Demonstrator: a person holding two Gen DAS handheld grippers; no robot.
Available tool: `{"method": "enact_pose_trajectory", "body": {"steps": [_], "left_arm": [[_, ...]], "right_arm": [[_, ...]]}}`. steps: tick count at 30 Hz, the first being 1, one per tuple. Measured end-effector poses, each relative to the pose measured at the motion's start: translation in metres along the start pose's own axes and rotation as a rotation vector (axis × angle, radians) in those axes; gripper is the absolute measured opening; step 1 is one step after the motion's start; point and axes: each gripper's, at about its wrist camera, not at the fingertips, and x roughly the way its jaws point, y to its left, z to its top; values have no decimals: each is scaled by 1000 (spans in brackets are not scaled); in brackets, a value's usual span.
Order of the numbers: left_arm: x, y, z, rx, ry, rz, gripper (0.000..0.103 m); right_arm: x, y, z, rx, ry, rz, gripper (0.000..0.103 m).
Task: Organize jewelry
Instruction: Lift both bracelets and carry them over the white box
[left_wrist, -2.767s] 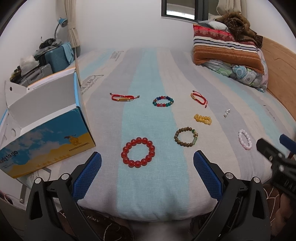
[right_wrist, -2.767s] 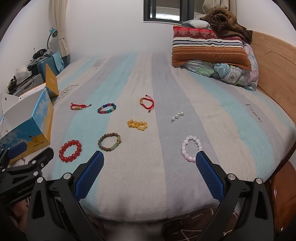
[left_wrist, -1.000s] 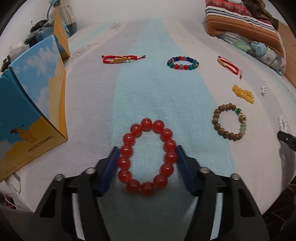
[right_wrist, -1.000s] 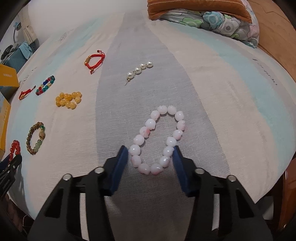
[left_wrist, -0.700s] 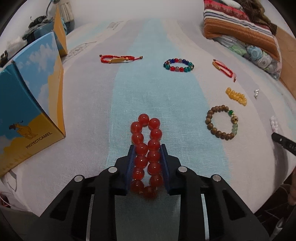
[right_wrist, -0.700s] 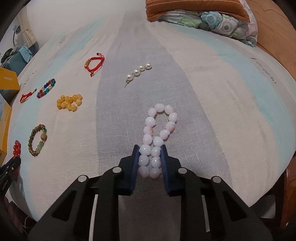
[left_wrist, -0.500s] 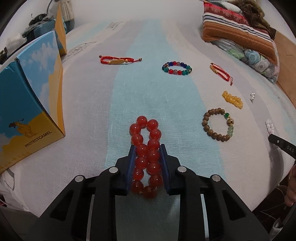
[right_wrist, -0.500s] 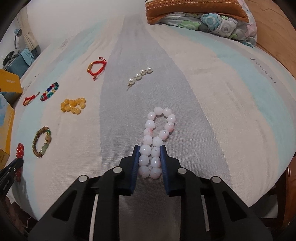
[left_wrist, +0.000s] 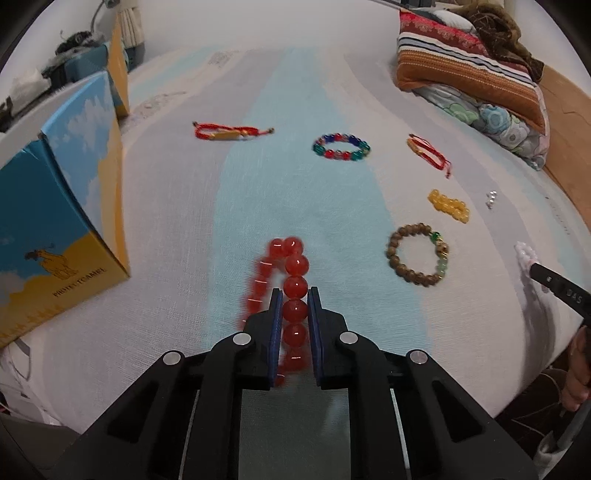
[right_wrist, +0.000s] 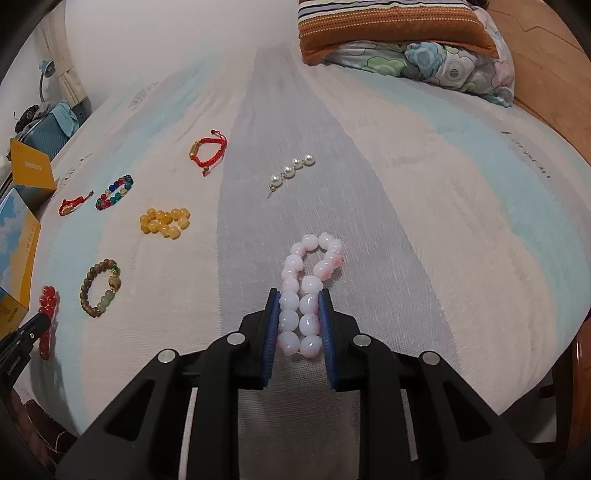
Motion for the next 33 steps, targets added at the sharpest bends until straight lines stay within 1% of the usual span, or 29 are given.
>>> {"method": "enact_pose_trajectory", "body": {"steps": [4,9,12,18,22,26,33], "left_arm": [[5,-2,-1,1,19,2,13],[-4,-2,0,1,-6,7,13],[-11,-2,2,-3,-15,-5,13],[-21,-1,10,-23,-15,-18,13],[-20,2,14,-34,22,-42,13],[-29,7,21,-41,14,-33,13],[-43,8,32,-28,7,-43,13]], "right_arm": [[-4,2,0,-2,-16,3,20],[-7,2,0,4,-28,1,20],[-12,1,2,11,-39,10,20],[-26,5,6,1,-62,26,20],[-38,8,9,-2,-74,36,20],[-47,12,14,-5,-81,36,20],[-62,23,20,-23,-90,28,20]]}}
